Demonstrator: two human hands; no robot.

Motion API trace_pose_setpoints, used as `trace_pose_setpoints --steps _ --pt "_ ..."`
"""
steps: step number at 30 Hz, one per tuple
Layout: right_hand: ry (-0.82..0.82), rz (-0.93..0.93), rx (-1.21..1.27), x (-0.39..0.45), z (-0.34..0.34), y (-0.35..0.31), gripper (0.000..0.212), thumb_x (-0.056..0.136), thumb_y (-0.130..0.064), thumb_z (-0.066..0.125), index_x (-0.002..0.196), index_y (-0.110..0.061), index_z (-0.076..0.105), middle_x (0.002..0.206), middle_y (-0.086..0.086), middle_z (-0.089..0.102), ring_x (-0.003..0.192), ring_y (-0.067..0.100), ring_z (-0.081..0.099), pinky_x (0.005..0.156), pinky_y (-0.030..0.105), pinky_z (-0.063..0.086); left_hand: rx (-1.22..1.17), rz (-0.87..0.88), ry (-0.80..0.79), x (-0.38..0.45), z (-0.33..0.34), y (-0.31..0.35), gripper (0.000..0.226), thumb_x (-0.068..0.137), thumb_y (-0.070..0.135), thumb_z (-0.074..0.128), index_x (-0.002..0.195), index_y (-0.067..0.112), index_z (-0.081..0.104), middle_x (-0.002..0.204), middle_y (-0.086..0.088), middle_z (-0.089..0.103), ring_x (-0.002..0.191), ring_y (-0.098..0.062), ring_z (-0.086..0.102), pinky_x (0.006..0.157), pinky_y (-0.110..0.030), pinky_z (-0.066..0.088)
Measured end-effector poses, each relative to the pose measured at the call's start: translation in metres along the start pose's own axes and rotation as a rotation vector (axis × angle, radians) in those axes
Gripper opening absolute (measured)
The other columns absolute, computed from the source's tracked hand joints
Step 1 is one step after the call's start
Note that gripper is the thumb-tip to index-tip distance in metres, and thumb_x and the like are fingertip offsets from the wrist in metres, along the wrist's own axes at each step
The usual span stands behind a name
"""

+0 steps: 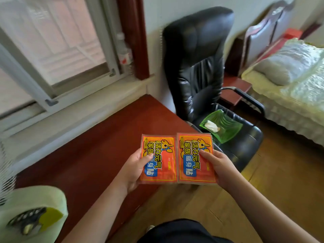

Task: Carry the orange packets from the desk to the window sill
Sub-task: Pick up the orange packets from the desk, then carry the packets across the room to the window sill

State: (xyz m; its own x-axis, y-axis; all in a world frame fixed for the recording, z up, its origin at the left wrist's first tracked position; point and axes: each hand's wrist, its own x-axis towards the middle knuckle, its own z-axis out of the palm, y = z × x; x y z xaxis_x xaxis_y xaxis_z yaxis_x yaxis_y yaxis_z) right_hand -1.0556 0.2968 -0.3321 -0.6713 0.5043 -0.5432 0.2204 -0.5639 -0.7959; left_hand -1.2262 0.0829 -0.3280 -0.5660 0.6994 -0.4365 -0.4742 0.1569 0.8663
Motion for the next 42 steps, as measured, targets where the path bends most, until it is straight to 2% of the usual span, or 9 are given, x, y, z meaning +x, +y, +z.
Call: trace_pose_setpoints --steps 4,9,13,17,21,31,35,38,42 --pt "0.092 -0.037 0.068 -0.026 -0.051 -0.009 0.017 0.090 -0.015 0.065 0.103 -0.005 0.068 0.090 0.018 0.079 0.073 0.030 0.077 0.056 0.041 0.062 0.078 -0.016 -0.094 0.015 0.052 0.000 0.021 0.098 0.014 0.053 0.117 0.017 0.061 0.107 -0.013 0.076 0.096 -0.032 0.073 0.072 -0.041 0.062" --pt "0.206 -0.073 0.145 -0.068 -0.134 -0.016 0.020 0.089 -0.019 0.067 0.106 -0.008 0.066 0.094 0.016 0.079 0.080 0.032 0.077 0.059 0.042 0.063 0.151 -0.042 -0.228 0.030 0.141 -0.008 0.019 0.097 0.011 0.054 0.114 0.016 0.060 0.101 -0.011 0.078 0.089 -0.029 0.075 0.063 -0.035 0.061" --pt "0.277 -0.107 0.237 -0.101 -0.201 -0.016 0.021 0.088 -0.019 0.068 0.105 -0.008 0.066 0.095 0.017 0.079 0.080 0.032 0.077 0.060 0.043 0.063 0.189 -0.070 -0.320 0.041 0.214 -0.020 0.021 0.096 0.008 0.054 0.116 0.013 0.058 0.100 -0.015 0.077 0.086 -0.030 0.075 0.066 -0.040 0.063" --pt "0.334 -0.151 0.309 -0.134 -0.269 -0.012 0.038 0.075 -0.027 0.074 0.108 -0.009 0.066 0.099 0.017 0.078 0.086 0.034 0.076 0.063 0.044 0.063 0.232 -0.091 -0.427 0.049 0.290 -0.037 0.021 0.096 0.005 0.053 0.112 0.016 0.060 0.094 -0.009 0.079 0.081 -0.025 0.076 0.061 -0.034 0.062" --pt "0.394 -0.180 0.357 -0.156 -0.322 -0.010 0.048 0.072 -0.029 0.077 0.113 -0.009 0.064 0.104 0.018 0.077 0.091 0.036 0.075 0.069 0.049 0.063 0.254 -0.121 -0.517 0.057 0.350 -0.054 0.022 0.095 0.008 0.056 0.116 0.015 0.059 0.098 -0.011 0.079 0.085 -0.026 0.076 0.062 -0.034 0.061" --pt "0.534 -0.254 0.504 -0.171 -0.402 -0.014 0.050 0.071 -0.028 0.077 0.115 -0.007 0.064 0.106 0.020 0.076 0.092 0.038 0.074 0.071 0.052 0.062 0.295 -0.195 -0.707 0.100 0.457 -0.068 0.023 0.095 0.008 0.055 0.116 0.015 0.059 0.098 -0.012 0.079 0.082 -0.025 0.076 0.060 -0.034 0.061" --pt "0.612 -0.278 0.540 -0.165 -0.429 -0.027 0.050 0.072 -0.028 0.077 0.115 -0.007 0.064 0.108 0.021 0.075 0.094 0.039 0.074 0.076 0.055 0.061 0.313 -0.214 -0.818 0.131 0.504 -0.067 0.030 0.089 0.017 0.062 0.118 0.016 0.058 0.103 -0.013 0.077 0.087 -0.028 0.076 0.064 -0.036 0.062" --pt "0.669 -0.307 0.570 -0.160 -0.447 -0.042 0.049 0.072 -0.027 0.078 0.115 -0.007 0.064 0.109 0.022 0.075 0.094 0.040 0.073 0.072 0.053 0.061 0.330 -0.246 -0.881 0.159 0.537 -0.060 0.040 0.082 0.023 0.068 0.120 0.017 0.057 0.106 -0.014 0.076 0.091 -0.029 0.075 0.066 -0.037 0.062" --pt "0.746 -0.334 0.594 -0.155 -0.467 -0.058 0.048 0.074 -0.026 0.078 0.114 -0.006 0.064 0.106 0.021 0.076 0.092 0.039 0.074 0.067 0.048 0.061 0.343 -0.290 -0.978 0.195 0.578 -0.051 0.042 0.079 0.023 0.071 0.119 0.018 0.057 0.104 -0.013 0.077 0.090 -0.029 0.075 0.065 -0.036 0.062"
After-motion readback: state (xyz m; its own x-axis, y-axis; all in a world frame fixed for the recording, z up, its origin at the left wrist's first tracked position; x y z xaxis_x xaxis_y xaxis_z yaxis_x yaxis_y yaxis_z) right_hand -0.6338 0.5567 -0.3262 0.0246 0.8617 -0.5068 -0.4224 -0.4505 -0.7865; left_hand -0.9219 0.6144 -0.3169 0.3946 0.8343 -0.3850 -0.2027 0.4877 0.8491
